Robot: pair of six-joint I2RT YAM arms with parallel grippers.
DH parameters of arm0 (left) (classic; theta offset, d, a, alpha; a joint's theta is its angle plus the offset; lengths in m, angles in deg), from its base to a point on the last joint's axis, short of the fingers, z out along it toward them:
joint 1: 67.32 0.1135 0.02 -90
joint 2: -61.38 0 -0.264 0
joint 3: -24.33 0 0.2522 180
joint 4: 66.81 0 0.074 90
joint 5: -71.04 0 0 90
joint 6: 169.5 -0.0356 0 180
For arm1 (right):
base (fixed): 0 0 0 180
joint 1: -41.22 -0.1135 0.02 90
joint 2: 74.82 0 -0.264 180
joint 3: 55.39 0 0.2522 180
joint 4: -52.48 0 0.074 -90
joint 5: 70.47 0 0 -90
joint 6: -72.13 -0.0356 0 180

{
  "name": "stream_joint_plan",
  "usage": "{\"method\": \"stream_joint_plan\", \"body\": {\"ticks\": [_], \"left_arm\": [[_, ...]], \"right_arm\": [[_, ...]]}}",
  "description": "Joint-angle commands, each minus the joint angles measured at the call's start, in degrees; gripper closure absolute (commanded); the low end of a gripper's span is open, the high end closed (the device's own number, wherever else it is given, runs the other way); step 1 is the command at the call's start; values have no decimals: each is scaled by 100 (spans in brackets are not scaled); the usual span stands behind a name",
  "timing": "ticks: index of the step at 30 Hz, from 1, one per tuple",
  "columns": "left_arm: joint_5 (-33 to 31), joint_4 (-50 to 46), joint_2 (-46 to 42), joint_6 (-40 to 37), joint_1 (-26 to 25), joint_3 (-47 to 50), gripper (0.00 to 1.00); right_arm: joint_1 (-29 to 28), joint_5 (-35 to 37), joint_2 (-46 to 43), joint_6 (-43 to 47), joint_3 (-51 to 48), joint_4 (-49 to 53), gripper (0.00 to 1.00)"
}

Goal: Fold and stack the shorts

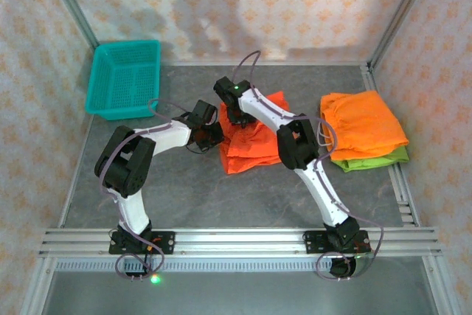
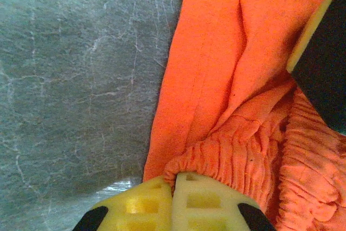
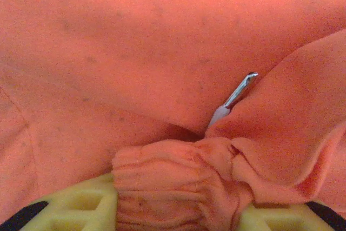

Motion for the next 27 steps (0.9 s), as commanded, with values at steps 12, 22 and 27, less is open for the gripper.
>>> {"method": "stream_joint_plan", "body": {"ticks": [12,22,27], "left_arm": [[-444,-824,-824,-878,-147,-760,100],[-338,-774,-495,-2181,-115,-1680,100],[-51,-567,-141,-2577,48,-2066,100]], "right_arm": [[-39,255,-1703,170,-267,169,96],[6,-415,-2769,546,-1227,-571,100],[116,-897,-3241,640,-1814,-1111,100]]}}
